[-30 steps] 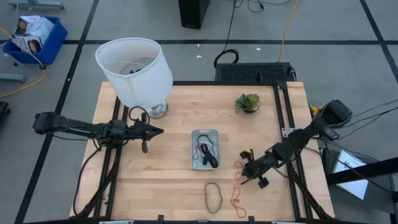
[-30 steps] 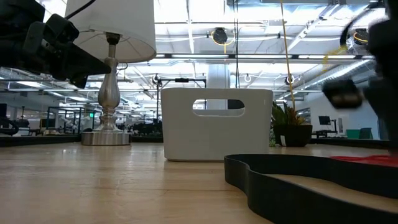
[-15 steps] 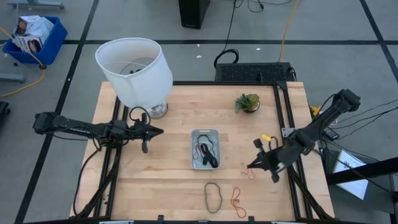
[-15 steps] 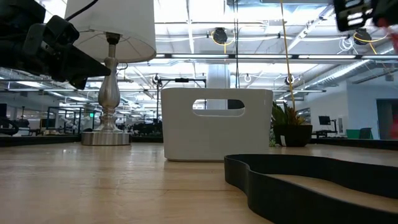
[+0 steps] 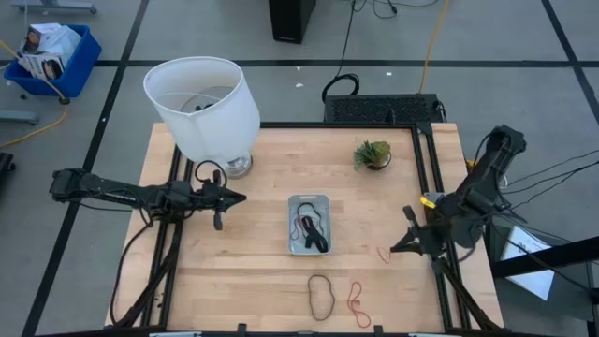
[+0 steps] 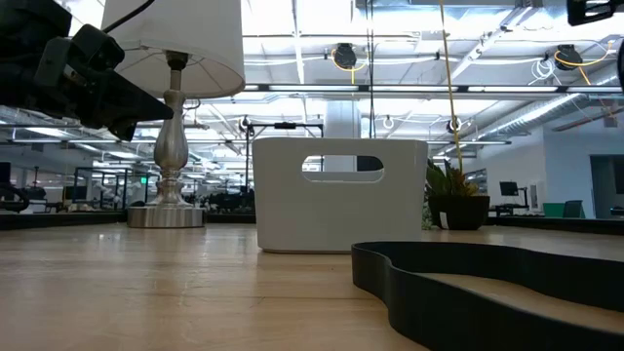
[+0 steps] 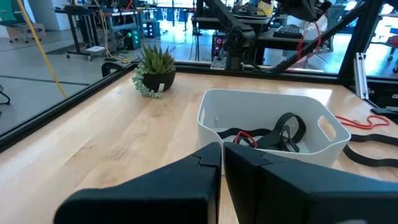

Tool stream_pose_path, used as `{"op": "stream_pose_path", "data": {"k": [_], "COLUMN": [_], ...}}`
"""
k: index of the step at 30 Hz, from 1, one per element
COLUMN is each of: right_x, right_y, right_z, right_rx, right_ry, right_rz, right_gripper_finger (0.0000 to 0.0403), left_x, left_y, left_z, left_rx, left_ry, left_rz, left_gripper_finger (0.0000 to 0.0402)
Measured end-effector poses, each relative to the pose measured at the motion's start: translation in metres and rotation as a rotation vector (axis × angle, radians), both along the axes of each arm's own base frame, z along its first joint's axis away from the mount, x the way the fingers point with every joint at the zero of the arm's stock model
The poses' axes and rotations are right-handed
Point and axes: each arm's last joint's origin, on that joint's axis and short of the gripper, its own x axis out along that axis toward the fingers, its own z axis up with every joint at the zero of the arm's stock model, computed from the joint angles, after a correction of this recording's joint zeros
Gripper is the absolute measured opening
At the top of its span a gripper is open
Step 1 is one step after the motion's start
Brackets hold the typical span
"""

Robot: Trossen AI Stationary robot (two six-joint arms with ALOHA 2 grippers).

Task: Pick and place rubber bands into bin
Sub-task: Put the top red rubber band into the gray bin

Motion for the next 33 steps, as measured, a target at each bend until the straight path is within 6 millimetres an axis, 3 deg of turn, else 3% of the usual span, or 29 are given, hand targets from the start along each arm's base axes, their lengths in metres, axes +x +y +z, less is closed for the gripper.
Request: {"op": "stream_pose_path", "data": {"k": [11, 21, 27, 33], "right_x": [-0.015, -0.009, 0.001, 0.017], "right_y": [-0.011, -0.023, -0.035, -0.046], "right_z": [-0.013, -0.047, -0.069, -0.057], "right_rx": [0.063, 0.148, 0.181, 0.227], "right_ry": [-0.11, -0.25, -0.221, -0.361], "right_rz": [-0.054, -0.025, -0.07, -0.044], "right_gripper_finger": [0.0, 0.0, 0.0, 0.0], "left_x": [0.0, 0.0, 0.0, 0.0], "left_y": [0.0, 0.0, 0.0, 0.0], "left_z": [0.0, 0.0, 0.0, 0.0], "left_rx": [0.001, 0.002, 0.004, 0.008], "left_ry": [-0.003, -0.002, -0.002, -0.002], "left_rz": [0.0, 0.0, 0.0, 0.0], "left_gripper_finger": [0.0026, 0.0026, 0.0026, 0.0026]}}
